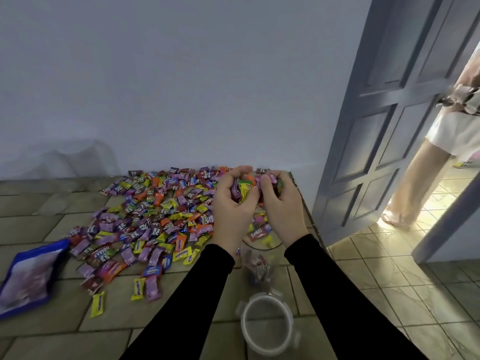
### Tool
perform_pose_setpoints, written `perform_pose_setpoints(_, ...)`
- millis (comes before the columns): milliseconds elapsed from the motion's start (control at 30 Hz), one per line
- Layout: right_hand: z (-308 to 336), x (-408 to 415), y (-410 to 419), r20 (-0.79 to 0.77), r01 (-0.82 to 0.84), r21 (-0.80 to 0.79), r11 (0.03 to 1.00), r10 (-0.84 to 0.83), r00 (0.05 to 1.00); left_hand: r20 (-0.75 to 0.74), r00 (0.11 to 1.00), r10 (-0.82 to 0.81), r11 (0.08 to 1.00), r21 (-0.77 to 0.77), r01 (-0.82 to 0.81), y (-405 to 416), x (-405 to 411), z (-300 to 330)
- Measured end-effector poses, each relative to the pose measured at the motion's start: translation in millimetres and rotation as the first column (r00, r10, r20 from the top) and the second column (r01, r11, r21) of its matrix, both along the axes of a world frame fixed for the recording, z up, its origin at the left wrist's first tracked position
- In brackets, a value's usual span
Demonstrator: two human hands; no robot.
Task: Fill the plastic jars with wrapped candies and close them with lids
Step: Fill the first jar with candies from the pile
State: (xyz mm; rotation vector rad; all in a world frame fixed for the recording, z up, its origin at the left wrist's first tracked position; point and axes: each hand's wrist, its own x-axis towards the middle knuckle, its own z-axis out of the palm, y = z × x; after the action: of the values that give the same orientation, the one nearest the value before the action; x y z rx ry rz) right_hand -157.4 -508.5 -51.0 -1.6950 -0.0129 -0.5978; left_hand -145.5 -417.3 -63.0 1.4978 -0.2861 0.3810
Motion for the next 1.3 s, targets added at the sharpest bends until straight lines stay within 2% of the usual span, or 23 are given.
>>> perform_pose_setpoints(367, -5, 9, -6, -0.087, -0.057, 0.202, 0.978, 0.075, 0.993, -0.009, 0.995, -0.097, 0.995, -0.03, 0.096, -1, 4, 5)
perform_pose_setpoints(533, -5, 9, -9, -0.024, -0.152, 0.308, 0.939, 0.168, 0.986, 0.008, 0.997, -0.074, 0.997, -0.002, 0.074, 0, 10, -1)
perform_pose_setpoints(700, -6, 9, -11, 0.012, -0.218, 0.246, 0.944, 0.222, 0.975, 0.022, 0.998, -0.064, 0.997, 0.046, 0.063, 1, 11, -3)
perform_pose_setpoints(933, -14, 14, -10, -0.017, -0.218, 0.249, 0.944, 0.229, 0.973, 0.016, 0.988, -0.155, 0.986, -0.06, 0.156, -1, 11, -4)
perform_pose_setpoints(1133, -10, 9, -9, 0.053, -0.264, 0.346, 0.9, 0.262, 0.964, 0.048, 0.97, -0.239, 0.959, -0.145, 0.243, -1, 10, -4)
perform_pose_setpoints(1300, -12, 10, -10, 0.051, -0.246, 0.38, 0.892, 0.245, 0.968, 0.077, 0.962, -0.264, 0.943, -0.189, 0.274, -1, 9, -3)
